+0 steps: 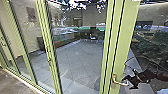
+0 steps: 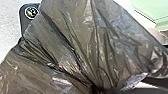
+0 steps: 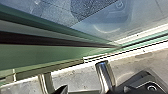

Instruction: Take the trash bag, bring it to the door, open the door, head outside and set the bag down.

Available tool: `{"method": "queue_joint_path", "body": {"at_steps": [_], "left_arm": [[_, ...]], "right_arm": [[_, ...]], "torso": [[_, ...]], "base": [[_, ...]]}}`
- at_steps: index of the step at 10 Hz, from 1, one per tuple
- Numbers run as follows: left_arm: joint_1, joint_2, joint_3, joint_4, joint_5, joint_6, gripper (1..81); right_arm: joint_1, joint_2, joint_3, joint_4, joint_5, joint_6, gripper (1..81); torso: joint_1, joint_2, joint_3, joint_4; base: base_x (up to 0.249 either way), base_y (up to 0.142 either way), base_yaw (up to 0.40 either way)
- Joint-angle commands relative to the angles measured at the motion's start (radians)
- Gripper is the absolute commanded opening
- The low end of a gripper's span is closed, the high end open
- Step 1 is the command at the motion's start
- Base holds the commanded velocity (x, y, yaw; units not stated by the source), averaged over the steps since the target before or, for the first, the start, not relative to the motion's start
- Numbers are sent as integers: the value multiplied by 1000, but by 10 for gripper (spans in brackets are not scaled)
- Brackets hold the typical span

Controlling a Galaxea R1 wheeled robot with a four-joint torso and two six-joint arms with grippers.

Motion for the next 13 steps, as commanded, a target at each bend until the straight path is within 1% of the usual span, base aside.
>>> {"method": "queue_joint_path", "body": {"at_steps": [1,2,3,5,9,13], "left_arm": [[-42,-10,9,-19,81,2,10],[-42,-12,9,-19,81,2,10],[-42,-13,8,-19,81,2,10],[-41,-13,8,-21,81,2,10],[-41,-7,8,-18,81,2,10],[-41,-3,8,-16,81,2,10]], "right_arm": [[119,28,-32,-31,-31,80,811],[112,48,-49,-54,-31,113,811],[108,66,-59,-67,-32,125,811],[88,100,-88,-68,-64,146,811],[4,125,-127,-73,-67,165,811],[-104,144,-133,-114,-60,163,811]], "torso": [[0,0,0,0],[0,0,0,0],[0,0,0,0],[0,0,0,0],[0,0,0,0],[0,0,0,0]], "base": [[0,0,0],[0,0,0],[0,0,0],[0,0,0],[0,0,0],[0,0,0]]}}
